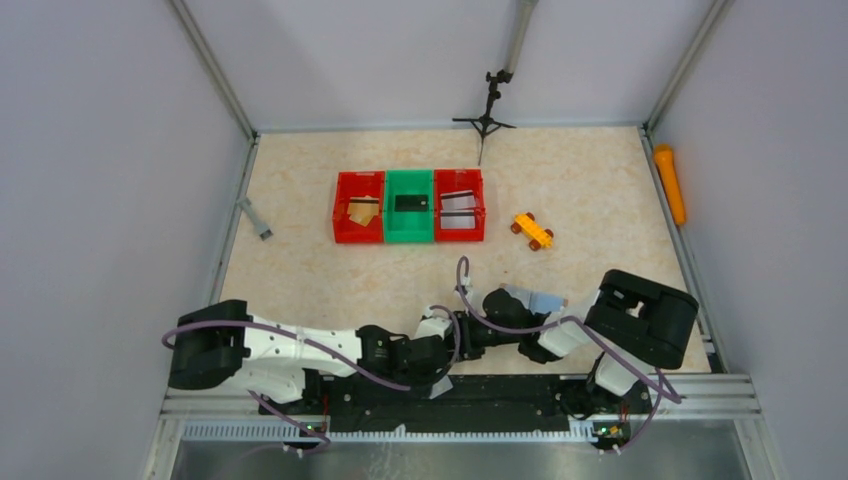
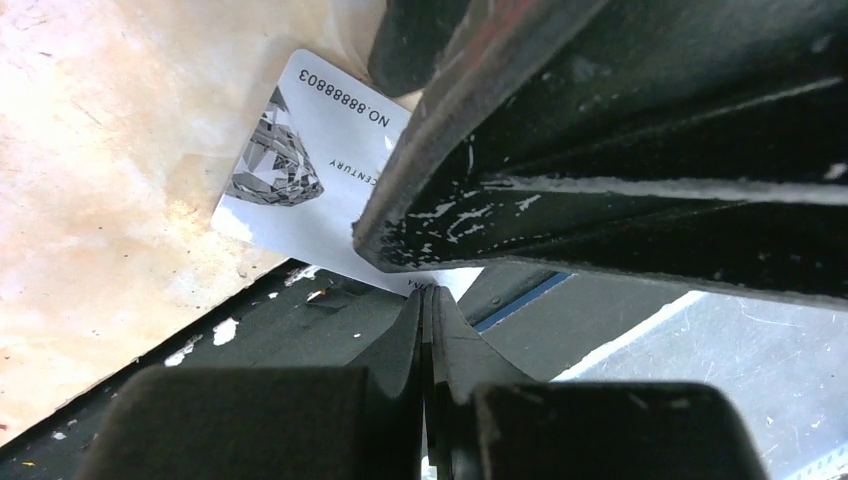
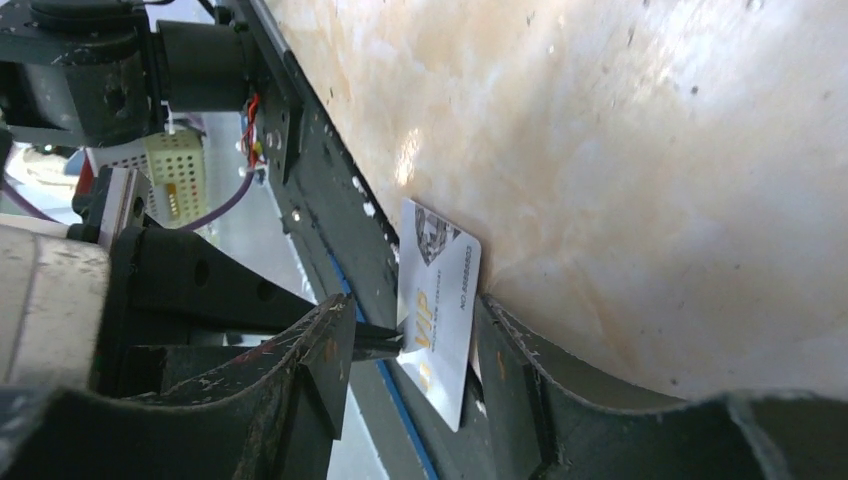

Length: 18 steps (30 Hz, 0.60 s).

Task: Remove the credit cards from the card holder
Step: Pick up the credit card from the center of the board.

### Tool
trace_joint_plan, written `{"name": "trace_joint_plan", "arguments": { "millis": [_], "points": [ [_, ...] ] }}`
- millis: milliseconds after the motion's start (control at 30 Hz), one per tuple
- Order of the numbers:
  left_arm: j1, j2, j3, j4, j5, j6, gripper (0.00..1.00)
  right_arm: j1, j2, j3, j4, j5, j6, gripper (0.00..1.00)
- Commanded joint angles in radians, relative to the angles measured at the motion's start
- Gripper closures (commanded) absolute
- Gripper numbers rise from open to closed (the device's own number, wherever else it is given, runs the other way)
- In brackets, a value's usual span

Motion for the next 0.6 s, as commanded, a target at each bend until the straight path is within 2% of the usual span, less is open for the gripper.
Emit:
{"name": "trace_joint_plan", "arguments": {
  "millis": [0, 133, 333, 500, 567],
  "points": [
    [-0.013, 0.054, -0.03, -0.043, -0.004, -0.007, 1.0, 0.007, 0.038, -0.03, 0.003, -0.039, 0.029, 0.51],
    [-0.017, 0.078, -0.026, -0.05, -0.008, -0.009, 1.0, 0.016, 0.046, -0.027, -0.009, -0.036, 0.041, 0.52],
    [-0.024, 0.111, -0.023, -0.046, -0.008, -0.008, 1.0, 0.014, 0.071, -0.047, 0.096, -0.064, 0.105, 0.57],
    [-0.026, 0.104, -0.034, -0.04, -0.013, -0.011, 1.0, 0.01, 0.133, -0.064, 0.226, -0.097, 0.162, 0.72],
    [-0.026, 0.101, -0.039, -0.038, -0.015, -0.012, 1.0, 0.009, 0.165, -0.066, 0.268, -0.106, 0.174, 0.81]
  ]
}}
